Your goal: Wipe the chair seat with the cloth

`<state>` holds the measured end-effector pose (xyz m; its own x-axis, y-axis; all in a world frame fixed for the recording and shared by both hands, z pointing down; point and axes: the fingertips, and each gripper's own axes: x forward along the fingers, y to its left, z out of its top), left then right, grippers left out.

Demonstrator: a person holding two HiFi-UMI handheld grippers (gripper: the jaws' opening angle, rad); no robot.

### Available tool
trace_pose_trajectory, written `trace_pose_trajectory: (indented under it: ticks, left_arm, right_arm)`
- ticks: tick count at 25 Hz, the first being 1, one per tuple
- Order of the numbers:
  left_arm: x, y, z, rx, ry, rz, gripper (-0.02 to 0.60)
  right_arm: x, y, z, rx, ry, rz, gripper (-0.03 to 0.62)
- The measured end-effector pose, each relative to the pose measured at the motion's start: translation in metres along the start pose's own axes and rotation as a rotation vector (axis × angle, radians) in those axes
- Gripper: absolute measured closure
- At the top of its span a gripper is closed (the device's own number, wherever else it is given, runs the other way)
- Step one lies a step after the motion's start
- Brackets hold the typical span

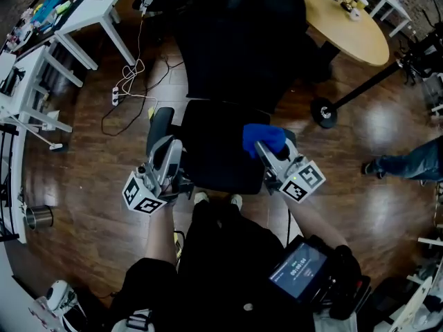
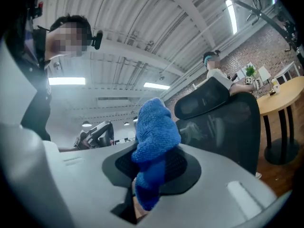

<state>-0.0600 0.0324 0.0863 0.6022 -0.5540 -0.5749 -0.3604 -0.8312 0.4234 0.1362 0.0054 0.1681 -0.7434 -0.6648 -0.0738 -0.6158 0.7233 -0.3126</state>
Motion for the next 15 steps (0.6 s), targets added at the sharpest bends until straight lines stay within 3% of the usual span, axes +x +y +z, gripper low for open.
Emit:
trace_pose_trajectory:
  ticks: [4, 9, 15]
  left_arm:
    - [-0.018, 0.052, -0.025, -0.040, 0.016, 0.038, 0.588]
    - [-0.041, 0.108, -0.067, -0.084, 0.010, 0.069, 0.588]
    - [-0.079, 0.136, -0.094, -0.083, -0.023, 0.047, 0.588]
  right_arm:
    - [0.055, -0.035, -0.067, 0.008, 0.105, -0.032, 0.500]
    - [0.130, -0.088, -0.187, 0.024, 0.248, -0.041, 0.500]
    - [0.212, -0.161, -0.304, -0.017, 0.364, -0.117, 0.500]
